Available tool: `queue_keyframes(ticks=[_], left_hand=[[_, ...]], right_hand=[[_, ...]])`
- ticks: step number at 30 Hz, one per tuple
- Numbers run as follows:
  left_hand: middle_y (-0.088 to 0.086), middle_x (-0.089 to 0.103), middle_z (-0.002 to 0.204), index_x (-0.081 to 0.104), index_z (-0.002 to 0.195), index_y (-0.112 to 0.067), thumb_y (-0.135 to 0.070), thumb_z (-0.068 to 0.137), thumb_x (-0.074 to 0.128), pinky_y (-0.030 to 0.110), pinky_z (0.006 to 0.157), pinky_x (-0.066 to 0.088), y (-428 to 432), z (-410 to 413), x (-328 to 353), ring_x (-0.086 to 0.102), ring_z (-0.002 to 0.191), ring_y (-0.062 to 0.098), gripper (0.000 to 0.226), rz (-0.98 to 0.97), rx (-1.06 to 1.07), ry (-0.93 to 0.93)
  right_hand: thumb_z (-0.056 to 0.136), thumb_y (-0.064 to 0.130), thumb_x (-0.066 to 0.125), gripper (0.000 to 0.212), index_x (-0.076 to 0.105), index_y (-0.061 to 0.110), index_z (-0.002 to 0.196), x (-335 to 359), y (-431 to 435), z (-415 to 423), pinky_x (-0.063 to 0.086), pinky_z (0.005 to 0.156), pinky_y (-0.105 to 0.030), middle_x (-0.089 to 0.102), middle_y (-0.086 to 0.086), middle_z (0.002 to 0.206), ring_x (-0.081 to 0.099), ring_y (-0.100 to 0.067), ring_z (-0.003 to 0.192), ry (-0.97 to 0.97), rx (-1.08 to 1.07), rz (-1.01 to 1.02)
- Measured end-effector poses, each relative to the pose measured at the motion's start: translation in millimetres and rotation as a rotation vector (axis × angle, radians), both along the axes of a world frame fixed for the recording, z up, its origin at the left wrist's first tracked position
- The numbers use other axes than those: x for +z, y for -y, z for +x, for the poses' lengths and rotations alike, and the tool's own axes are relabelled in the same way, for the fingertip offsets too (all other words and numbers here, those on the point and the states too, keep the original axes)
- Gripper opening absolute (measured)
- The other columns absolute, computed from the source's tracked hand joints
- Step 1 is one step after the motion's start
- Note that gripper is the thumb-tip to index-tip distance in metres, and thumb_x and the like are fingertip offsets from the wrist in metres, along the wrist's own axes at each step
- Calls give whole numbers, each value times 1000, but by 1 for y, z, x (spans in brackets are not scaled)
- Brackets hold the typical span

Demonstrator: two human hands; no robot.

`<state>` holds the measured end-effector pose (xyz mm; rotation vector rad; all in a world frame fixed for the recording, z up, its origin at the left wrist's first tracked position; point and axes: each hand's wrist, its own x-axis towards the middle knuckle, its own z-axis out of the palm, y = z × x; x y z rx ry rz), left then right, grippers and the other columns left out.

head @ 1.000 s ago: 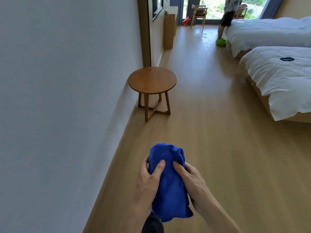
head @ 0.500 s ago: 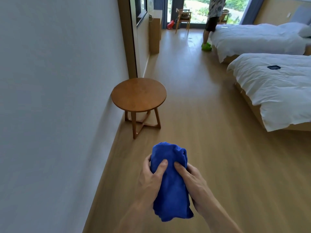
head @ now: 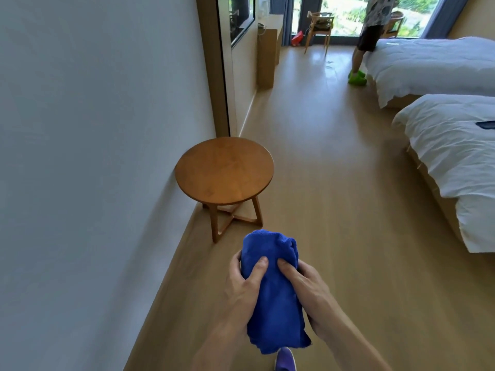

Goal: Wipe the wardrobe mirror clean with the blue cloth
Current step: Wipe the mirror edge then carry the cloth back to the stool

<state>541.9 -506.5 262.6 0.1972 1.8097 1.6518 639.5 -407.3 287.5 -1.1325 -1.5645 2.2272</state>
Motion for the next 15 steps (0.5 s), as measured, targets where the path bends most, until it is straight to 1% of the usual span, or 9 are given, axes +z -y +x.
queue_keyframes(ticks=[2,4,7,9,12,13,15], left_hand=[[-9,70,113,55,127,-32,-55,82,75,35,85,61,-35,-9,4,72,97,11,55,-3,7,-1],[-12,71,111,56,125,-36,-57,79,74,32,82,61,-66,-17,6,72,94,7,54,3,30,0],[-13,72,109,56,121,-40,-60,71,72,39,87,61,-105,-30,6,73,96,8,56,16,68,37],[-13,71,111,55,121,-41,-59,73,73,38,87,61,-128,-42,5,72,96,8,54,3,77,39],[-10,70,113,54,126,-35,-46,88,74,33,85,61,-159,-65,-1,72,97,10,45,-24,103,20],[-9,70,114,54,128,-31,-43,89,74,31,83,61,-170,-74,-3,72,97,11,46,-25,114,23],[-7,70,114,55,128,-28,-45,86,76,27,78,60,-193,-92,-6,72,96,11,50,-16,132,40]], right_hand=[[97,37,62,29,70,13,110,3,-36,-11,60,87,-43,78,-8,103,75,-26,95,-1,25,-10],[98,36,61,29,70,12,110,8,-72,-22,60,86,-43,77,-9,103,75,-27,96,-1,52,-12],[99,35,60,29,70,11,111,11,-114,-38,60,86,-42,77,-9,105,74,-27,97,-7,92,-6],[99,35,60,28,70,12,111,10,-137,-51,60,87,-43,77,-10,105,74,-27,98,-6,103,-21],[100,32,58,27,70,10,111,6,-168,-75,58,91,-47,77,-11,104,74,-29,97,19,110,-36],[101,31,58,27,70,10,111,4,-179,-84,58,92,-48,77,-11,104,74,-29,97,29,116,-35],[101,30,57,26,70,10,111,1,-200,-104,58,90,-46,77,-11,104,74,-28,98,35,126,-29]])
